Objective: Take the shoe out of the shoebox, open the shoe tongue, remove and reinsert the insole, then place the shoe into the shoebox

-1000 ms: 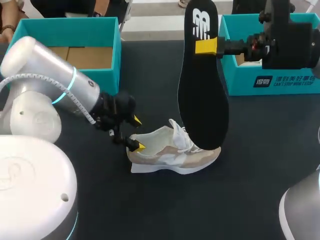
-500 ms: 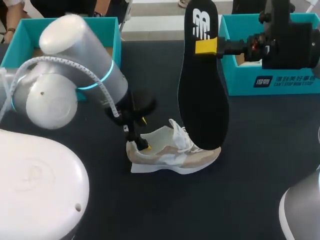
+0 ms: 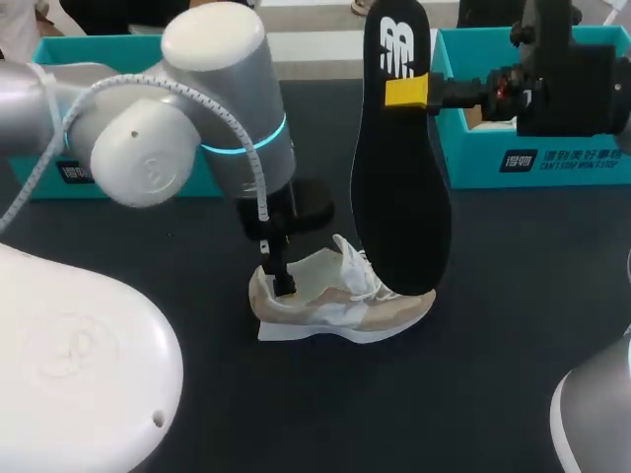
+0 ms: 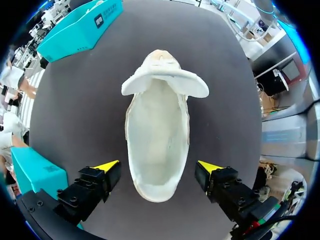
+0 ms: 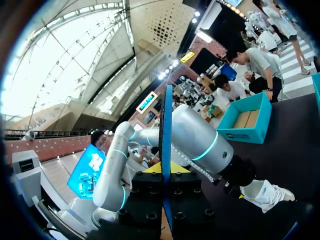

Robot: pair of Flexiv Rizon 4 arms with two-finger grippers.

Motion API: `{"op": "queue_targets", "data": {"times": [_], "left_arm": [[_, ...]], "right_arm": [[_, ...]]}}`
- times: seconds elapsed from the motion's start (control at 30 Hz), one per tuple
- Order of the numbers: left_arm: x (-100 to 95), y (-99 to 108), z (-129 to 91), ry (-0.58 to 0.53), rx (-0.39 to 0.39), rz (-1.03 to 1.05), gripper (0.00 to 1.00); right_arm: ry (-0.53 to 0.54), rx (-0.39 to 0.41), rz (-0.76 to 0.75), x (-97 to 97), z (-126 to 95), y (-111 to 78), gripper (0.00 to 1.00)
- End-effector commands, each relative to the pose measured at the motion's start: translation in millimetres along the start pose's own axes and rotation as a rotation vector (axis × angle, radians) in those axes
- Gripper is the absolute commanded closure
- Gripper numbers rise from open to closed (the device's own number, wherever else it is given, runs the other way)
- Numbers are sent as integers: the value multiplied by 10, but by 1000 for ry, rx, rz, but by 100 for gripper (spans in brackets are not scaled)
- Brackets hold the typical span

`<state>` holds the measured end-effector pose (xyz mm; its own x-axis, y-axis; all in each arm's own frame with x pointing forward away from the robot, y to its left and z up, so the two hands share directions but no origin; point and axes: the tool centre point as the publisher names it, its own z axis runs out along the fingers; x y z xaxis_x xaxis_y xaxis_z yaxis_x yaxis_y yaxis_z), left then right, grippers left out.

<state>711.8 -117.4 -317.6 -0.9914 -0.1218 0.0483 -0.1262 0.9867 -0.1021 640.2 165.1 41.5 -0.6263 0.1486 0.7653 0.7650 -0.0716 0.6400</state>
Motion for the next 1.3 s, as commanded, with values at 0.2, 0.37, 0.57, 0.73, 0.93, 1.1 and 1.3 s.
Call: {"op": "queue_targets", "data": {"times": [0.2,0.37,0.57,0.73,0.93,1.1,1.3], "left_arm": [[103,-79,4,-74,-197,41,0],[103,-79,4,-74,-197,41,0],[103,-79,4,-74,-197,41,0],[103,-79,4,-74,-197,41,0],[103,-79,4,-74,-197,41,0],[103,-79,4,-74,-197,41,0],[103,-79,4,-74,-197,41,0]], "right_arm": [[-1,2,1,-7,42,17,100],[-1,2,1,-7,42,17,100],[-1,2,1,-7,42,17,100],[-1,2,1,-7,42,17,100],[-1,2,1,-7,42,17,100],[-1,2,1,-7,42,17,100],[-1,2,1,-7,42,17,100]]}}
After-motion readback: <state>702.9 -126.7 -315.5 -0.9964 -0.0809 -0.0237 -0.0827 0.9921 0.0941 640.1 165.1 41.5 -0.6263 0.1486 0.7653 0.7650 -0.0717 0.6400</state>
